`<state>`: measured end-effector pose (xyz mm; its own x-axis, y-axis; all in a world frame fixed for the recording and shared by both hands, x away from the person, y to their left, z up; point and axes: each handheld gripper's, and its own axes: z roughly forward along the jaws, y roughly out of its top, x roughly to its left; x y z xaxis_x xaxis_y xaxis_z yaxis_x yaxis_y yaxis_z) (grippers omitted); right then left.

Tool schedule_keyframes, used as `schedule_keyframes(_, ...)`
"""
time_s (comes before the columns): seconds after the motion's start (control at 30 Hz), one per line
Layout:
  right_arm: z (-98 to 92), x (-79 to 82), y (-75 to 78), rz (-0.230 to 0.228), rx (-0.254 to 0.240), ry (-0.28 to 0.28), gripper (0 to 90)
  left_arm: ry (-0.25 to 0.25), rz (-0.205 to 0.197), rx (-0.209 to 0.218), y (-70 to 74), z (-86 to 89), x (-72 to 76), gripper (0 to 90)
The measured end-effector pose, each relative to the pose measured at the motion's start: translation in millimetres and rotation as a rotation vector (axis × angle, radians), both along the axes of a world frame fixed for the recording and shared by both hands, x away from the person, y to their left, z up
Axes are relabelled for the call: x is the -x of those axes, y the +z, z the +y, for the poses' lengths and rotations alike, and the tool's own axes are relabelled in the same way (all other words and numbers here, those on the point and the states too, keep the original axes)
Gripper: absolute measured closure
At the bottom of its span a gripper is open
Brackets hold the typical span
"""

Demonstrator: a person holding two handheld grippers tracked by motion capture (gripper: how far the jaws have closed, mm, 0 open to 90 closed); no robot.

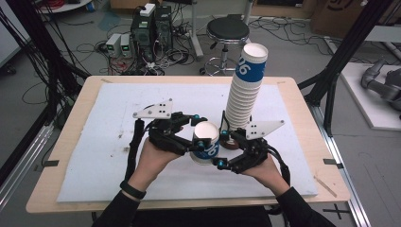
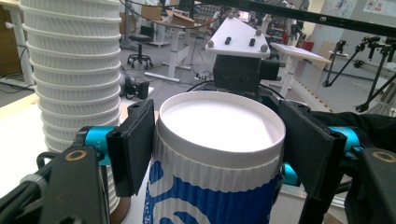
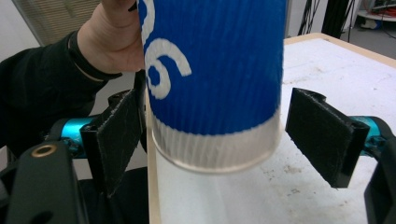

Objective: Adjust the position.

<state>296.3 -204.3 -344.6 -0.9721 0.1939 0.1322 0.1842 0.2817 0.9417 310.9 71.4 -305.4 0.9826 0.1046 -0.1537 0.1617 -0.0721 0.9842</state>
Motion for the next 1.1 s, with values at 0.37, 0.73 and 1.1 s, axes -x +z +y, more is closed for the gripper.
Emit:
schedule_keyframes(0.37,6.6,0.1,-4.1,0.036,0.003,-0.012,18.6,0.005,-0.002,0.008,-3.2,-8.8,2.1,29.9)
schedule_keyframes(0.73,11.1,1.3,-6.8,0.045,0.006,-0.035,18.5,0.027,-0.012,0.023,-7.2,-12.7,2.9,30.1)
schedule_keyframes(1.1,11.8,0.5,-6.5,0.025,0.054,-0.018,20.9,0.021,-0.015,0.002,-8.3,-14.1,3.0,29.9)
